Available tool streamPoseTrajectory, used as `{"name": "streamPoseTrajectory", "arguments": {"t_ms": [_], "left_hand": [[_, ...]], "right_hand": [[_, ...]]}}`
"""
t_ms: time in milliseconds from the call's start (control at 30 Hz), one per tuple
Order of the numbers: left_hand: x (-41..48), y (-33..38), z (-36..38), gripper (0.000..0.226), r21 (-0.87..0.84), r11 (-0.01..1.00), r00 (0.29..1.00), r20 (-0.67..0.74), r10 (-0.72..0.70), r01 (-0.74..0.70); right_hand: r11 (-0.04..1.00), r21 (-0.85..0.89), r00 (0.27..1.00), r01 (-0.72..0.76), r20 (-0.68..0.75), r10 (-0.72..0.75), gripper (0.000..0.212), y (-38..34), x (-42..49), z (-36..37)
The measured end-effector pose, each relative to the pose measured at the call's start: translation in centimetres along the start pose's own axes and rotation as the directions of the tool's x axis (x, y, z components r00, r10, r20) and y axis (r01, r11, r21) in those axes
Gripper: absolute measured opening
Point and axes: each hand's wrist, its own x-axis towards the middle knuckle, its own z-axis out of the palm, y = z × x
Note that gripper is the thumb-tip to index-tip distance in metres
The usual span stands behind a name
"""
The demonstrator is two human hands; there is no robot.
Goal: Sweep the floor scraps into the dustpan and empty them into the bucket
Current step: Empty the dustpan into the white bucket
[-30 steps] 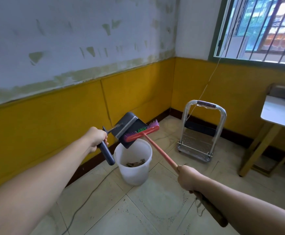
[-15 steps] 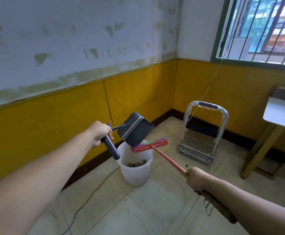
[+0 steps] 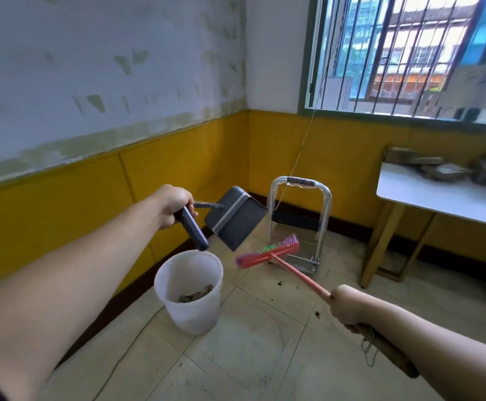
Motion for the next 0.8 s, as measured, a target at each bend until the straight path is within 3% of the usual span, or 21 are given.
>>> {"name": "streamPoseTrajectory", "arguments": {"t_ms": [400, 600, 800], "left_hand": [[1.8, -1.9, 8.2, 0.012, 0.183, 0.983, 0.960, 0.272, -0.066, 0.016], [0.0, -4.4, 11.2, 0.011, 0.297, 0.954, 0.880, 0.443, -0.172, 0.037], [-2.4, -7.3, 14.2, 0.014, 0.318, 0.947, 0.785, 0.578, -0.223, 0.036]], "right_hand": [[0.927, 0.093, 0.931, -0.364, 0.058, 0.360, 0.028, 10.1, -3.3, 3.9], [0.830, 0.165, 0.847, -0.532, 0.106, 0.521, 0.031, 13.4, -6.9, 7.5], [0.796, 0.107, 0.801, -0.596, 0.143, 0.581, 0.029, 14.0, -10.8, 8.9]]}}
